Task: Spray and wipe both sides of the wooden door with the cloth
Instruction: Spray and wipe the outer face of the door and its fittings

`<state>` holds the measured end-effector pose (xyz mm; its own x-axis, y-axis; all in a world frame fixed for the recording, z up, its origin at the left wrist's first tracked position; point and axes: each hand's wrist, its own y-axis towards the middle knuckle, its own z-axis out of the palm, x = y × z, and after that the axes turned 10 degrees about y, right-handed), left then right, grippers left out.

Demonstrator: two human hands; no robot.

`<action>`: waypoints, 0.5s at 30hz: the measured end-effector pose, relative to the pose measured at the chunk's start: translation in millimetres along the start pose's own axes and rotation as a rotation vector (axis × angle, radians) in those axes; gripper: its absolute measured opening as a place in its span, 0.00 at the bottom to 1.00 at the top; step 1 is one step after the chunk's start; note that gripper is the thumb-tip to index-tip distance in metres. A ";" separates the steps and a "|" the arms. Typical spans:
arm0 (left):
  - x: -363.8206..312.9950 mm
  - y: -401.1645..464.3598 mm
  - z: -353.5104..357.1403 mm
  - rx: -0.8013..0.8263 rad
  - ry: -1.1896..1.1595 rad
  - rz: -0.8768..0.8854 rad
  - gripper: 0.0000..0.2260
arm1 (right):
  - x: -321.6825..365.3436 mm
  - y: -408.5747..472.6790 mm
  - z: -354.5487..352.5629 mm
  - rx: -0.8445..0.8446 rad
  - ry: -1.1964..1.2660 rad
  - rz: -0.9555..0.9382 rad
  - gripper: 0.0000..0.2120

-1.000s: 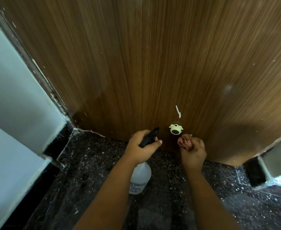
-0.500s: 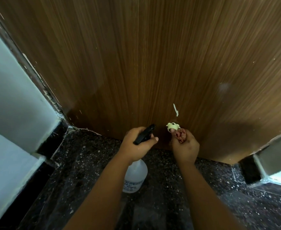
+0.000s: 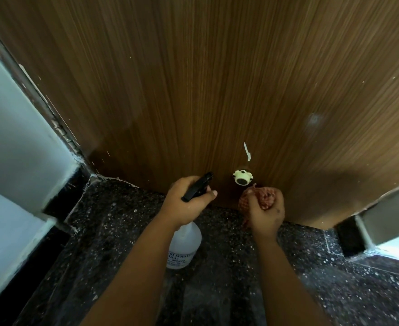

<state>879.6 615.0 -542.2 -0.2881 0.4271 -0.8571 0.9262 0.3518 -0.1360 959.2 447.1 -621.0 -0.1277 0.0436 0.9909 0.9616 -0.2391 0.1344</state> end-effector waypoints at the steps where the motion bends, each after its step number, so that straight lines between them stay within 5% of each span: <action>1: -0.2 -0.2 0.4 -0.001 0.000 -0.004 0.06 | 1.0 -2.8 2.5 0.096 0.000 -0.045 0.12; 5: -0.5 0.1 1.5 -0.003 -0.009 -0.020 0.05 | -4.5 4.4 9.5 0.184 -0.137 -0.287 0.15; 11: 0.6 -0.2 1.5 0.013 -0.005 -0.019 0.06 | -8.4 18.4 0.7 0.117 -0.259 -0.307 0.16; 15: 1.4 1.2 0.9 0.014 -0.004 -0.023 0.06 | -8.5 28.8 -7.1 0.301 -0.327 -0.443 0.15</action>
<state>880.5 615.3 -544.0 -0.3083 0.4159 -0.8555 0.9227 0.3495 -0.1626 986.3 433.0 -625.4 -0.4945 0.3820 0.7808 0.8668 0.1507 0.4753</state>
